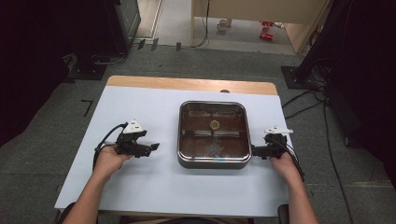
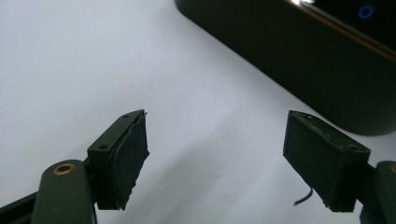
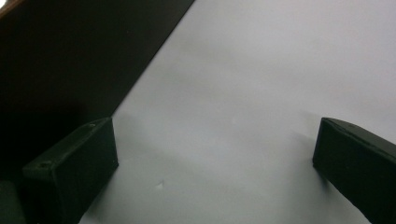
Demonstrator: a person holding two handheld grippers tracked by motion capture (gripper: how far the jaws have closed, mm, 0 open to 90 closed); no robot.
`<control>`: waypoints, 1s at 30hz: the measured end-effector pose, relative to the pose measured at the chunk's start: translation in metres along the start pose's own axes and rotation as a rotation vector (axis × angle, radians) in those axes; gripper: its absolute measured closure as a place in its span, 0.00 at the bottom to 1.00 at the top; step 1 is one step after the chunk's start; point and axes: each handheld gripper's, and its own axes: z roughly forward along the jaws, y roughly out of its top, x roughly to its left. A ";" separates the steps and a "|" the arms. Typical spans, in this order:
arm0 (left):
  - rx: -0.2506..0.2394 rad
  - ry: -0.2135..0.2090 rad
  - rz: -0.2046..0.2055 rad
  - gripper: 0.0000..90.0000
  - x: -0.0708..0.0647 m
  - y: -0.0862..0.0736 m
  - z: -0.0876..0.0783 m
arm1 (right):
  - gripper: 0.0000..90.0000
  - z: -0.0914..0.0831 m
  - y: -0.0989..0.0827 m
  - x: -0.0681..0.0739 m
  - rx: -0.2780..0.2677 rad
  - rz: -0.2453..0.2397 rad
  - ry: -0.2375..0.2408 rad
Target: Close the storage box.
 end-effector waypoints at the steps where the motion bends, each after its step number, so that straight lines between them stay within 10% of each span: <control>1: 0.003 0.006 0.001 0.25 0.001 -0.001 0.002 | 0.00 0.000 0.000 0.000 0.000 0.000 0.000; 9: 0.087 0.051 0.004 0.26 0.014 -0.011 0.019 | 0.00 0.000 0.000 0.000 0.000 0.000 0.000; 30: 0.020 0.059 0.025 0.19 0.011 -0.021 0.022 | 0.00 0.000 0.000 0.000 0.001 0.001 -0.001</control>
